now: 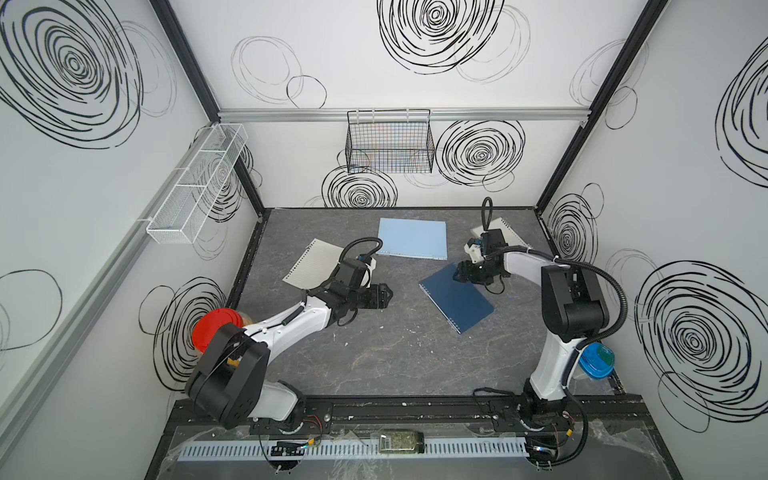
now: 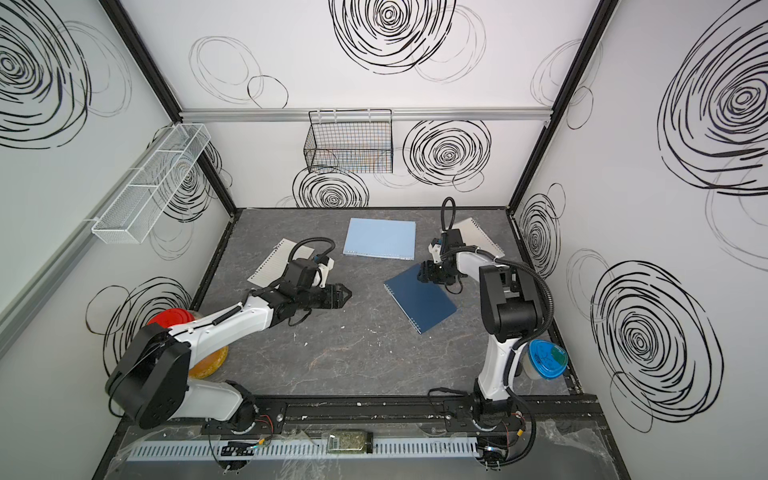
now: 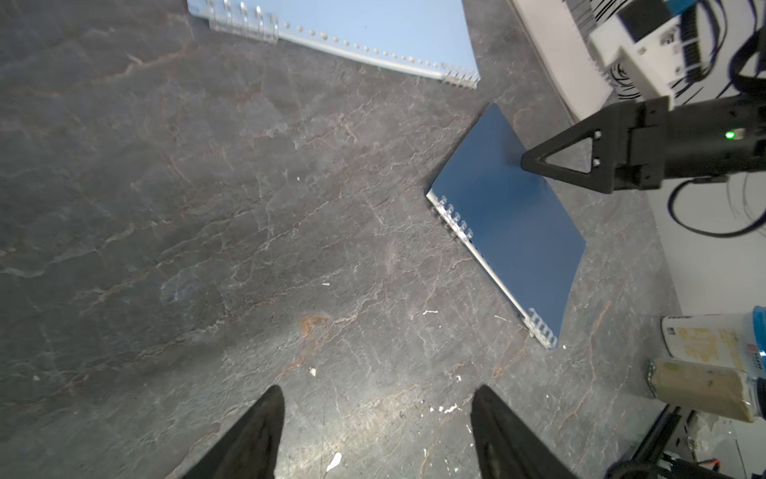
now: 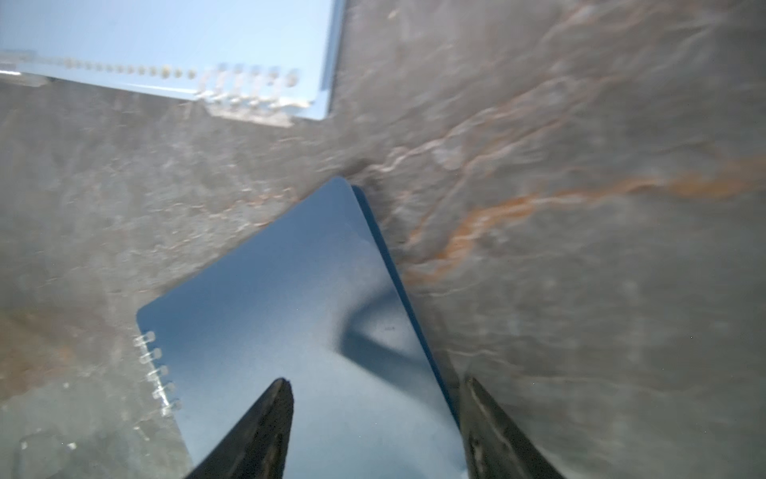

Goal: Tear off pages from different notebooks
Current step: Move the notebook to the center of the board.

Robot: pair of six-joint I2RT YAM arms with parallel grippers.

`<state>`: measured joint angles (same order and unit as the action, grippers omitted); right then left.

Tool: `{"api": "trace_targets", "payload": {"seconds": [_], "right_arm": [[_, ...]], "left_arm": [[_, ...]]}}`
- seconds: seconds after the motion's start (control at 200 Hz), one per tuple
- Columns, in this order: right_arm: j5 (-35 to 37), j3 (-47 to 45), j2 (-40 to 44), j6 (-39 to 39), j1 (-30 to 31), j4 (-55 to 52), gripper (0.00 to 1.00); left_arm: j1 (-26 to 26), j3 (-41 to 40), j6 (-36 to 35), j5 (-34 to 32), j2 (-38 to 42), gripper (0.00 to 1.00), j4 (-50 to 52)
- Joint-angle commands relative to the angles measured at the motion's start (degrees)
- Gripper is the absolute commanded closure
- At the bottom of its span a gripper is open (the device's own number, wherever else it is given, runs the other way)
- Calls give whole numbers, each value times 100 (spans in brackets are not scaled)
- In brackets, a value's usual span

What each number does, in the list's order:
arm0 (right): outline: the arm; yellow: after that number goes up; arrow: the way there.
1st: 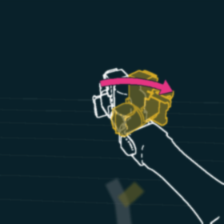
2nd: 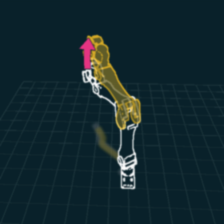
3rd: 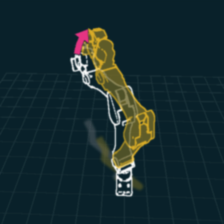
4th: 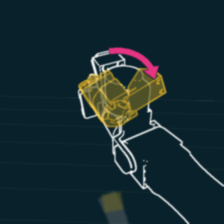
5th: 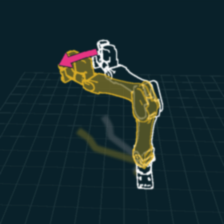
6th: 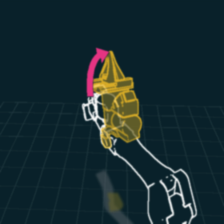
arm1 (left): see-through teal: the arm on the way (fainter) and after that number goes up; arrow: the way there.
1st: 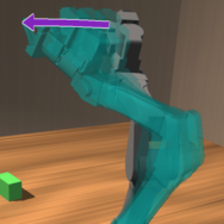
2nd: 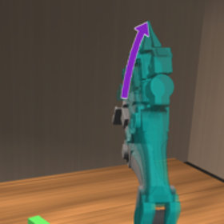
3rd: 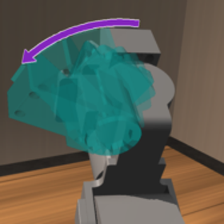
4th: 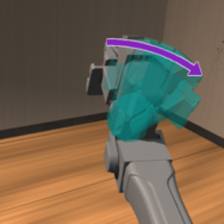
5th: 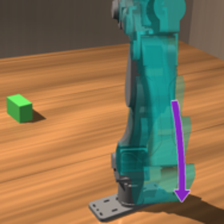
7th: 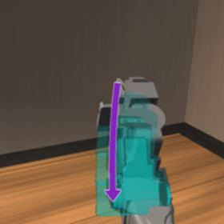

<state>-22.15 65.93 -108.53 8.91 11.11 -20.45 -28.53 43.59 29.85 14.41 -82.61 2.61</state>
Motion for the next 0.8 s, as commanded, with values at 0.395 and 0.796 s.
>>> {"api": "trace_targets", "payload": {"seconds": [0.395,0.796], "right_arm": [[326,-1058,702,1240,655,218,32],[-344,-1926,1635,783,-435,-54,28]], "left_arm": [[-964,19,408,386,-654,27,-778],[-1461,30,470,387,-944,27,-938]]}}
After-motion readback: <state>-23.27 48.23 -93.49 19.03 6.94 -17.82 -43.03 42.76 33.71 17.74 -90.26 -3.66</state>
